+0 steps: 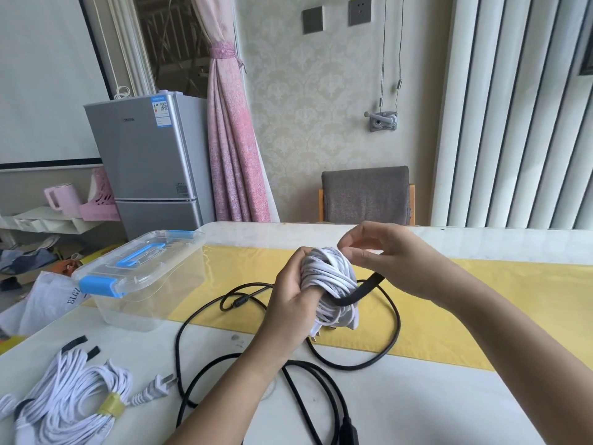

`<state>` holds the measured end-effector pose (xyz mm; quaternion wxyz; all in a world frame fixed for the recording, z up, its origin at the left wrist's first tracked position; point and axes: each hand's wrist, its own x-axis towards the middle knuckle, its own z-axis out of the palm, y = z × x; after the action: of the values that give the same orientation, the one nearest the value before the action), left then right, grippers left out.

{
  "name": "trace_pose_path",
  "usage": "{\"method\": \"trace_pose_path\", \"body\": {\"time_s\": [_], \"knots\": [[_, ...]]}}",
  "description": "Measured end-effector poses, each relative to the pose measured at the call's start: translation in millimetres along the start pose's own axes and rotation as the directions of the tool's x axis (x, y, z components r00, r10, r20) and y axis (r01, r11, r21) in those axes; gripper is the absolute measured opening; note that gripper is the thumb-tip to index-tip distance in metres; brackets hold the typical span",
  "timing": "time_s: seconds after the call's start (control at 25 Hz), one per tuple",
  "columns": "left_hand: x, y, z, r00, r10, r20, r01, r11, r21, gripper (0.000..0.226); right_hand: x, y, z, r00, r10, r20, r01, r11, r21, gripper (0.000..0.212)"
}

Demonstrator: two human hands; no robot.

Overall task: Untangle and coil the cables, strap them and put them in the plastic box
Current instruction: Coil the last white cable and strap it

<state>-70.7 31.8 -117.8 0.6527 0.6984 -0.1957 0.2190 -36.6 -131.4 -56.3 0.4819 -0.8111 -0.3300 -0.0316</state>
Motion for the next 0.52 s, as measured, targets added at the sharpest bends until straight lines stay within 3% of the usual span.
{"method": "trace_pose_path", "body": {"time_s": [0.12, 0.32, 0.52], "knots": [[2.8, -1.9, -6.3, 0.998, -0.031, 0.051, 0.031, 1.000, 0.002, 0.021, -3.2, -1.4, 1.6, 0.990, 0.075, 0.121, -0.085, 0.993, 0.083, 0.022], [0.6, -2.5, -2.7, 1.000, 0.014, -0.016, -0.010, 0.979, 0.206, 0.022, 1.0, 3.6, 1.8, 0.990, 0.129, -0.049, -0.129, 0.992, 0.011, 0.019], [1.2, -9.7, -4.3, 0.991, 0.101, -0.092, -0.057, 0.918, 0.393, 0.025, -0.2, 5.3, 5.7, 0.980, 0.195, -0.030, -0.179, 0.944, 0.276, 0.025]]}}
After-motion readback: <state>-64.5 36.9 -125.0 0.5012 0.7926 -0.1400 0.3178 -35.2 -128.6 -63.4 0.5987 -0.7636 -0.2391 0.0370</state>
